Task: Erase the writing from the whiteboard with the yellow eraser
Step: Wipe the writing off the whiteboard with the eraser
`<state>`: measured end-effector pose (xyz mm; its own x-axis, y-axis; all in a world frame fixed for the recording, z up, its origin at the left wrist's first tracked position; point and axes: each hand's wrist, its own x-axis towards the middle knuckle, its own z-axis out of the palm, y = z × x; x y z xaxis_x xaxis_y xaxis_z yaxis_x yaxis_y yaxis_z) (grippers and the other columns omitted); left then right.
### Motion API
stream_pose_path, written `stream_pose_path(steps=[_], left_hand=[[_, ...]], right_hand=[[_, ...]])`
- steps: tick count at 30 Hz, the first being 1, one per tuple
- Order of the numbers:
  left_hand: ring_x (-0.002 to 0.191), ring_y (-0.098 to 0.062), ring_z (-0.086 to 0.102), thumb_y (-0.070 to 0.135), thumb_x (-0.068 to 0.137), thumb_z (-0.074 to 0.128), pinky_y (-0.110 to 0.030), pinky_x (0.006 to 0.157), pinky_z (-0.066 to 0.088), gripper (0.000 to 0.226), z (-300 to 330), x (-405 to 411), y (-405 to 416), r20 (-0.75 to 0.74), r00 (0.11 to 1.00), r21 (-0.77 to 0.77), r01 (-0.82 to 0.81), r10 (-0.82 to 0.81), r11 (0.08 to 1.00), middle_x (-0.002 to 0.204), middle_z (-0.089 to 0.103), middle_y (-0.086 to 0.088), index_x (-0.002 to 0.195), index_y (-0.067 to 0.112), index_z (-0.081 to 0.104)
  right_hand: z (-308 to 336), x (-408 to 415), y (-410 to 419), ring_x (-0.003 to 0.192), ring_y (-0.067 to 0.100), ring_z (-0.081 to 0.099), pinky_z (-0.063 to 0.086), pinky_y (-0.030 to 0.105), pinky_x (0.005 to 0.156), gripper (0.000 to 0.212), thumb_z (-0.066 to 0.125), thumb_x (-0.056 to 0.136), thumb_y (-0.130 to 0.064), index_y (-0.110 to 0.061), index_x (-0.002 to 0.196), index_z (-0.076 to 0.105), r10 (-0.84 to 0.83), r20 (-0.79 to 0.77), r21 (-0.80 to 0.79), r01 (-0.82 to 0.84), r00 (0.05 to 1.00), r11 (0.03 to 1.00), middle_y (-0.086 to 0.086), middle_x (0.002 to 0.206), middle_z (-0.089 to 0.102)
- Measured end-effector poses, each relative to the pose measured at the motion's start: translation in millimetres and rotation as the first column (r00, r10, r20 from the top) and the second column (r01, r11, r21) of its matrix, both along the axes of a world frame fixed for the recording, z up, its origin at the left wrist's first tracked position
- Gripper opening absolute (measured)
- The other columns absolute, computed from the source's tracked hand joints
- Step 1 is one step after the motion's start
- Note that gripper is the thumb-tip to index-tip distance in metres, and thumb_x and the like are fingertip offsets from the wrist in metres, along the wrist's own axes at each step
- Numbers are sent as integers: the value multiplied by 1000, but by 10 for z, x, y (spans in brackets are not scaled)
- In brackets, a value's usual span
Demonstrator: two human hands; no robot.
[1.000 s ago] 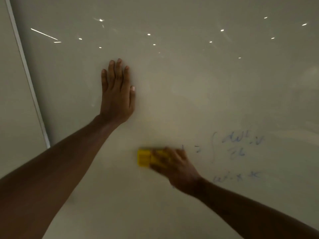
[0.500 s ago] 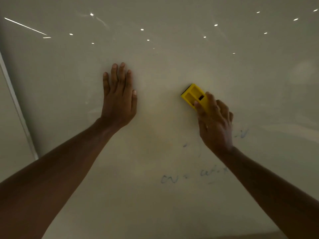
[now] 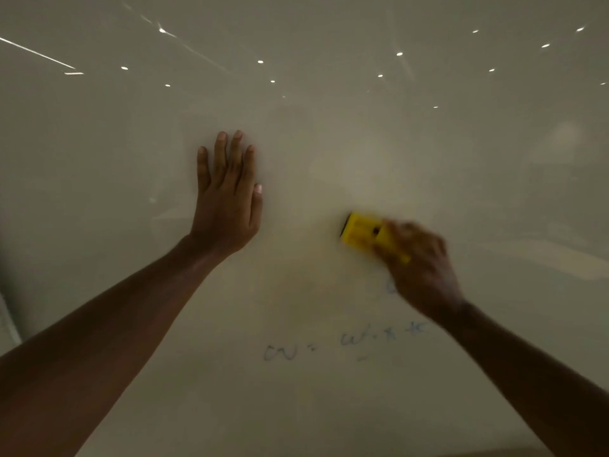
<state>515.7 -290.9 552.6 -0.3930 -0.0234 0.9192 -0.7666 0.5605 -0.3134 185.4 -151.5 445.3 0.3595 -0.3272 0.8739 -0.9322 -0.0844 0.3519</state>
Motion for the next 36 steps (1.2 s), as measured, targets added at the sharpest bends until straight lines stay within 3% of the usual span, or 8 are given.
stream_pose_path(steps=[5, 12, 15, 20, 23, 25, 32, 36], left_hand=[[156, -49, 14, 21, 107, 34, -64, 128, 9, 57, -8, -310, 96, 12, 1000, -5, 17, -16, 1000, 166, 22, -30, 157, -5, 27], [155, -51, 18, 18, 105, 38, -67, 126, 13, 56, -16, -636, 224, 21, 1000, 7, 2, -2, 1000, 165, 25, -31, 156, -6, 29], [155, -50, 17, 18, 105, 37, -66, 126, 12, 56, -20, -685, 237, 15, 1000, 6, -9, 9, 1000, 165, 24, -31, 156, -6, 29], [155, -51, 17, 17, 104, 37, -65, 126, 9, 58, -37, -710, 225, -9, 1000, 2, -24, 24, 1000, 165, 24, -31, 156, -6, 28], [154, -51, 17, 14, 103, 39, -65, 126, 9, 57, -49, -737, 236, -26, 999, -5, -23, 23, 1000, 165, 25, -31, 155, -7, 29], [154, -52, 18, 13, 103, 39, -65, 126, 9, 57, -57, -750, 248, -38, 999, -3, -22, 22, 1000, 165, 25, -32, 155, -8, 29], [155, -52, 17, 18, 105, 35, -65, 126, 11, 56, -105, -751, 250, -51, 998, 10, -31, 31, 999, 165, 24, -32, 155, -7, 30], [155, -50, 15, 21, 106, 36, -60, 128, 7, 57, -155, -670, 192, -24, 999, -7, -27, 27, 1000, 166, 22, -31, 156, -5, 29]], right_hand=[[288, -128, 1, 123, 42, 49, 42, 46, 90, 48, 53, 101, -19, -34, 147, 49, -15, 368, -232, 107, 930, 967, 13, 158, 40], [-1124, -183, 168, 127, 33, 55, 45, 50, 102, 48, 39, 104, -9, -36, 139, 59, 155, -295, 186, -102, 943, 977, -1, 150, 53], [-1132, -544, 266, 125, 33, 60, 42, 48, 107, 52, 40, 101, -7, -37, 139, 59, 137, -352, 214, -63, 926, 975, -2, 150, 53], [-276, -1029, 354, 123, 39, 54, 44, 48, 97, 55, 59, 97, -12, -36, 146, 49, 9, 119, -78, 0, 993, 997, 1, 155, 45], [-142, -1116, 333, 123, 48, 50, 43, 50, 95, 46, 58, 98, -12, -24, 143, 55, 43, 496, -236, 87, 867, 968, 19, 155, 42], [-350, -987, 264, 125, 49, 50, 42, 50, 96, 45, 57, 98, -12, -22, 142, 56, 29, 533, -228, 111, 846, 967, 20, 155, 41], [-1551, -538, 255, 133, 31, 45, 42, 49, 104, 60, 47, 96, -5, -39, 145, 51, 116, -173, 154, -90, 978, 984, -6, 156, 43], [-1129, -522, 195, 131, 31, 52, 39, 47, 104, 63, 52, 96, -9, -43, 148, 45, 104, -108, 137, -88, 989, 987, -7, 157, 44]])
